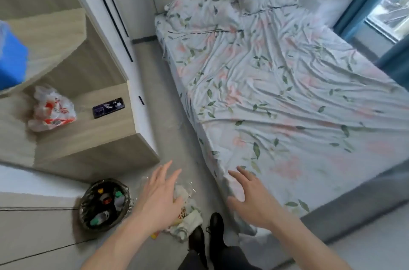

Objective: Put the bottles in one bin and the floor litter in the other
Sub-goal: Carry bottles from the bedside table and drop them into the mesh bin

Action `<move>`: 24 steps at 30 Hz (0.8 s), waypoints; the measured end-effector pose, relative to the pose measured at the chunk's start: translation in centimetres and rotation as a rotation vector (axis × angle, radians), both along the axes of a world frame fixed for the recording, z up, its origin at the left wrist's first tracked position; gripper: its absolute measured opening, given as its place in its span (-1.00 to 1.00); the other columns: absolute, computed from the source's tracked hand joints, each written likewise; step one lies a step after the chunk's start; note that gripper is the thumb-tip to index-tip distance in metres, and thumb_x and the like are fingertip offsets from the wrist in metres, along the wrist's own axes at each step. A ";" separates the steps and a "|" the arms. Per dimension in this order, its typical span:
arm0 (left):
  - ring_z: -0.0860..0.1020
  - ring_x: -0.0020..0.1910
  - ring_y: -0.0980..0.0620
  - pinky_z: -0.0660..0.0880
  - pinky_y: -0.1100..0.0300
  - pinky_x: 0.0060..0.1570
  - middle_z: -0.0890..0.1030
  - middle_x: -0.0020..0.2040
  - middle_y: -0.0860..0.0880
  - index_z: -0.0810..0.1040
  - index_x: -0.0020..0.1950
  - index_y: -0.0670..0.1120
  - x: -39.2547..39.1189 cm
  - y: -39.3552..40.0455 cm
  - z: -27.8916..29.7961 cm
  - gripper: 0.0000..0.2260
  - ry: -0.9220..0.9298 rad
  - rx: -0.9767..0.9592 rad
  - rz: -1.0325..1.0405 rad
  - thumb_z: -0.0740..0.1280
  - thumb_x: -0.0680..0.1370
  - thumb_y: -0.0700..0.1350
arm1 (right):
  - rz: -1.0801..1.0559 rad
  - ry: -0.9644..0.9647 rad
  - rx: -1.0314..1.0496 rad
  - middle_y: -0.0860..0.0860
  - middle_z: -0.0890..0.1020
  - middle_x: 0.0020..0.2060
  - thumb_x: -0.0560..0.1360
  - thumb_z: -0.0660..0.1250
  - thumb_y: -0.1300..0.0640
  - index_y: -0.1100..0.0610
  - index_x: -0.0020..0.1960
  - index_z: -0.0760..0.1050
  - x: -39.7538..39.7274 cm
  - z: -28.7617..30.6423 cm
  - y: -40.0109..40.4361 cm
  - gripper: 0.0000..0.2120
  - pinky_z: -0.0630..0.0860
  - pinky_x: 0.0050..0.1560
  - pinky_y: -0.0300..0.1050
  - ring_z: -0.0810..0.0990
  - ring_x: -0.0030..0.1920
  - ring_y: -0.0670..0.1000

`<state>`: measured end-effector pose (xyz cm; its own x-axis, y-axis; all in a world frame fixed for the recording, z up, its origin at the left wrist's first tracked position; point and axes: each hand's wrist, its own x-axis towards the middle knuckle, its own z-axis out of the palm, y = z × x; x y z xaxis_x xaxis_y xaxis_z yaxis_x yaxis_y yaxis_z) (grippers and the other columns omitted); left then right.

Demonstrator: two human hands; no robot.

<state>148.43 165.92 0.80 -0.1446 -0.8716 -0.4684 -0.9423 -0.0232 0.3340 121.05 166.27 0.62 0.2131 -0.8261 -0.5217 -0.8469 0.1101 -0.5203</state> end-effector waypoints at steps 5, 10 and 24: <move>-0.15 0.64 0.01 0.00 -0.04 0.61 -0.17 0.66 0.11 0.03 0.65 0.15 -5.0 -0.3 1.1 -0.38 0.031 0.008 -0.133 0.20 0.63 0.12 | -0.106 0.048 0.013 -0.15 -0.02 0.63 0.60 0.27 -0.13 -0.16 0.62 0.06 -5.6 2.4 4.1 -0.33 0.14 0.57 -0.02 0.02 0.62 -0.01; -0.15 0.64 0.04 -0.03 0.01 0.60 -0.18 0.64 0.16 0.02 0.65 0.17 -11.7 -1.5 3.9 -0.40 0.082 -0.026 -0.308 0.19 0.65 0.12 | -0.240 0.073 -0.016 -0.16 -0.04 0.63 0.58 0.27 -0.16 -0.19 0.61 0.05 -12.1 4.7 6.3 -0.32 0.18 0.56 0.01 0.04 0.62 -0.01; -0.02 0.63 0.05 0.10 0.05 0.58 -0.08 0.65 0.17 0.16 0.60 0.21 -39.6 -10.4 3.4 -0.43 0.059 -0.092 -0.391 0.24 0.60 0.16 | -0.237 0.019 -0.101 -0.13 -0.07 0.64 0.62 0.25 -0.11 -0.14 0.63 0.03 -38.2 3.1 -1.1 -0.34 0.11 0.57 -0.03 -0.03 0.63 -0.02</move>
<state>108.88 155.55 4.20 -0.4976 -0.7837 -0.3719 -0.8534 0.3654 0.3718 82.88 165.20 3.67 -0.0013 -0.9000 -0.4358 -0.8132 0.2546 -0.5233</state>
